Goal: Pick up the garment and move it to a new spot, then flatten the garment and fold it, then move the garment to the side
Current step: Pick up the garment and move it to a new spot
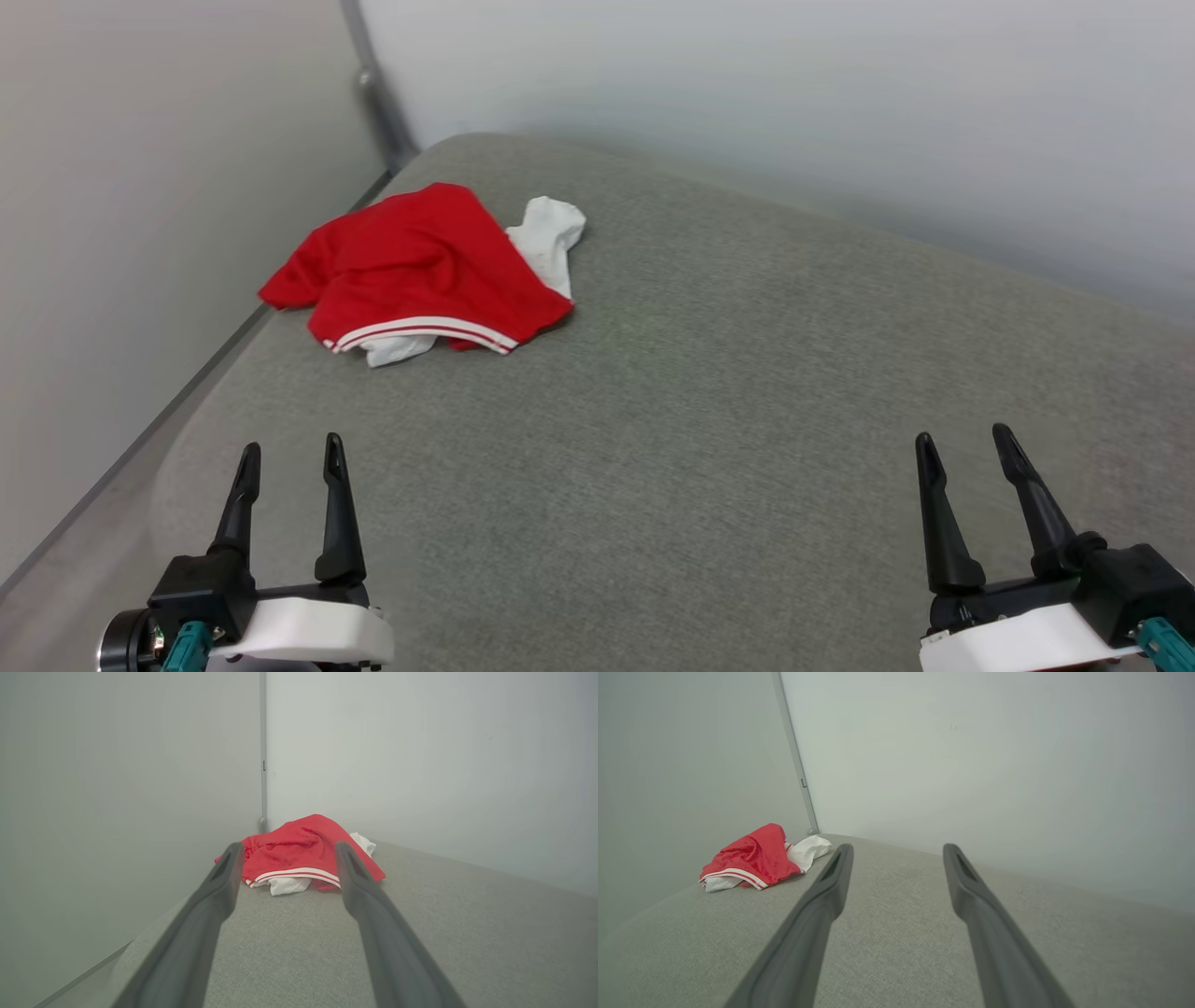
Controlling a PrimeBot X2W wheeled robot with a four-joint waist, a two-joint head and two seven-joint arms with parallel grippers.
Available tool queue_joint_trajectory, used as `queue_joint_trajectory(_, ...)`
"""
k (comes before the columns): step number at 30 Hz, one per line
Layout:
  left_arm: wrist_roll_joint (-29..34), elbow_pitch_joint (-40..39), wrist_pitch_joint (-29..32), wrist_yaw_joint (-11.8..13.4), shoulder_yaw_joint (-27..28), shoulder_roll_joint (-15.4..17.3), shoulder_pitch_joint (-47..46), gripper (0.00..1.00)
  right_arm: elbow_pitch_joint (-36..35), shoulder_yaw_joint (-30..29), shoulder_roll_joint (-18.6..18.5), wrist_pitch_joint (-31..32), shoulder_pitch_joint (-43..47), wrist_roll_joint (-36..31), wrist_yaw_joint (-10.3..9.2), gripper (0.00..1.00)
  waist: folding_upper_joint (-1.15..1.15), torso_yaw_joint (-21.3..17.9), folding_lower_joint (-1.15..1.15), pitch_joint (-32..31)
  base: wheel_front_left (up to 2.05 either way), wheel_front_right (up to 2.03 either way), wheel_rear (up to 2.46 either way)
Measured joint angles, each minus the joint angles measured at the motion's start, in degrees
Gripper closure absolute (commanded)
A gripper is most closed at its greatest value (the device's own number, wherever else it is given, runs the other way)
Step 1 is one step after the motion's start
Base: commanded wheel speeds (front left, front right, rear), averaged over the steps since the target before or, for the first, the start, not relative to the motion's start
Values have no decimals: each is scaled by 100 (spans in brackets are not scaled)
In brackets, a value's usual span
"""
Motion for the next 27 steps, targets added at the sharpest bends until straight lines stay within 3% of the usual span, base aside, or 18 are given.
queue_joint_trajectory(6, -33, -11, 0, 1, 84, 1, 23, 0, 1, 40, 0, 0, -4, -1, 0, 0, 0, 313, 0, 12, 0, 0, 0)
queue_joint_trajectory(13, -247, -8, 0, 10, 330, 0, -136, 0, -19, 37, 0, 0, -17, -71, 0, 0, 0, 296, 0, 93, 0, 0, 0)
queue_joint_trajectory(21, -256, 111, 0, -594, 1156, 52, -1582, 0, -149, -74, 1, -1, -254, -378, 0, 0, 0, 161, 0, 489, 0, 0, 0)
queue_joint_trajectory(27, -377, 330, -1, -828, 1471, 338, -2866, 0, -287, -200, 1, 0, -527, -710, 0, 0, 0, 4, 0, 1006, 0, 0, 0)
